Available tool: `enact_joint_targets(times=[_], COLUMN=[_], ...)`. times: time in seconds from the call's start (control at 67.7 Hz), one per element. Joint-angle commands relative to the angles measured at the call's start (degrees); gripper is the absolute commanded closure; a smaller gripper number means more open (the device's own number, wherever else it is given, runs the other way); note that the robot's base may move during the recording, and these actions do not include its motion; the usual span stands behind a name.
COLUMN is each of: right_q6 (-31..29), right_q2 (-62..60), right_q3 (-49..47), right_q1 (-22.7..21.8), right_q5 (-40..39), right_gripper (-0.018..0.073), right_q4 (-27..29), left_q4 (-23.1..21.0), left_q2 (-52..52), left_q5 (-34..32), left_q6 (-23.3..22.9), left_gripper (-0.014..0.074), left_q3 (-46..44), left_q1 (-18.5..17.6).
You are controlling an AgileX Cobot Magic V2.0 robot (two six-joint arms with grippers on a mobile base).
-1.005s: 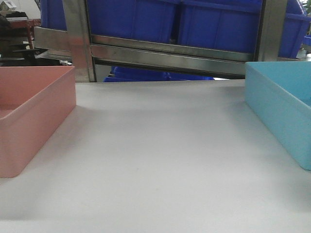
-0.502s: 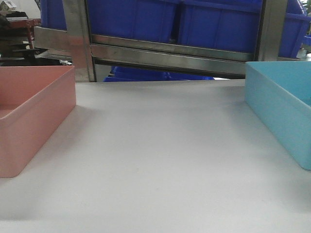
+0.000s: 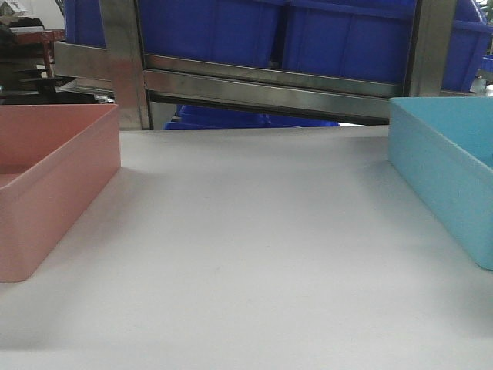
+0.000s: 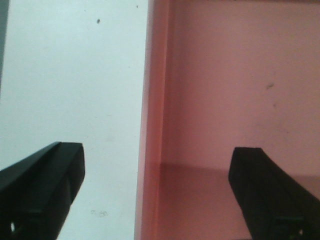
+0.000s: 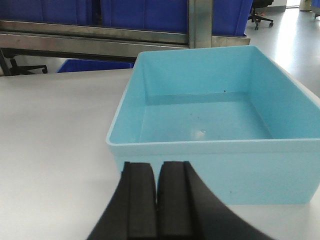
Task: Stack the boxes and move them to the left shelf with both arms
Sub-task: 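Grip the pink tub wall with the left gripper and lift it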
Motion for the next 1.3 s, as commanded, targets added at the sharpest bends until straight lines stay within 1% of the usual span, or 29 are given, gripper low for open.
enact_joint_targets(times=[0.0, 0.103, 0.192, 0.296, 0.429, 0.458, 0.517, 0.68, 0.798, 0.887, 1.034, 1.094, 1.197, 1.241, 1.286], right_q6=[-0.6, -0.6, -0.6, -0.6, -0.6, -0.6, -0.6, -0.6, -0.6, -0.6, -0.6, -0.6, -0.6, -0.6, -0.6], right_q2=[1.2, 1.2, 1.2, 1.2, 1.2, 1.2, 1.2, 1.2, 1.2, 1.2, 1.2, 1.2, 1.2, 1.2, 1.2], right_q3=[-1.3, -1.3, -1.3, -1.3, -1.3, -1.3, -1.3, -1.3, -1.3, -1.3, -1.3, -1.3, -1.3, -1.3, -1.3], right_q1=[-0.2, -0.2, -0.2, -0.2, -0.2, -0.2, -0.2, -0.2, -0.2, -0.2, -0.2, -0.2, -0.2, -0.2, -0.2], right_q5=[-4.9, -4.9, -4.9, -4.9, -4.9, -4.9, -4.9, -4.9, -4.9, -4.9, -4.9, -4.9, -4.9, -4.9, -4.9], right_gripper=[0.0524, 0.0524, 0.0524, 0.0524, 0.0524, 0.0524, 0.0524, 0.0524, 0.0524, 0.0524, 0.0524, 0.0524, 0.0524, 0.0524, 0.0524], right_q4=[-0.6, -0.6, -0.6, -0.6, -0.6, -0.6, -0.6, -0.6, -0.6, -0.6, -0.6, -0.6, -0.6, -0.6, -0.6], left_q4=[-0.7, -0.7, -0.7, -0.7, -0.7, -0.7, -0.7, -1.0, -1.9, -5.0, -8.4, -10.4, -15.4, -17.5, -18.4], left_q2=[0.0, 2.8, 4.0, 4.0, 4.0, 4.0, 4.0, 3.9, 3.9, 3.6, 1.6, 0.3, -2.1, -3.1, -4.1], left_q5=[-3.1, -3.3, -3.5, -3.5, -3.0, -2.8, -2.6, -1.6, 1.9, 5.4, 9.7, 11.9, 15.3, 16.4, 16.8], left_q6=[0.3, 0.3, 0.3, 0.3, 0.3, 0.3, 0.3, 0.3, 0.2, -0.2, -7.1, -8.7, -9.3, -10.8, -12.1], left_gripper=[0.0103, 0.0118, 0.0191, 0.0327, 0.0582, 0.0617, 0.0596, 0.0599, 0.0599, 0.0599, 0.0599, 0.0599, 0.0599, 0.0599, 0.0599], left_q3=[-2.0, -2.0, -2.0, -2.0, -2.0, -2.0, -2.0, -2.3, -4.2, -6.4, -9.6, -10.0, -10.0, -10.0, -10.0], left_q1=[0.1, 0.1, 0.1, 0.1, 0.1, 0.1, 0.1, 0.1, 0.0, 0.0, 0.0, -0.2, -0.5, -0.9, -1.7])
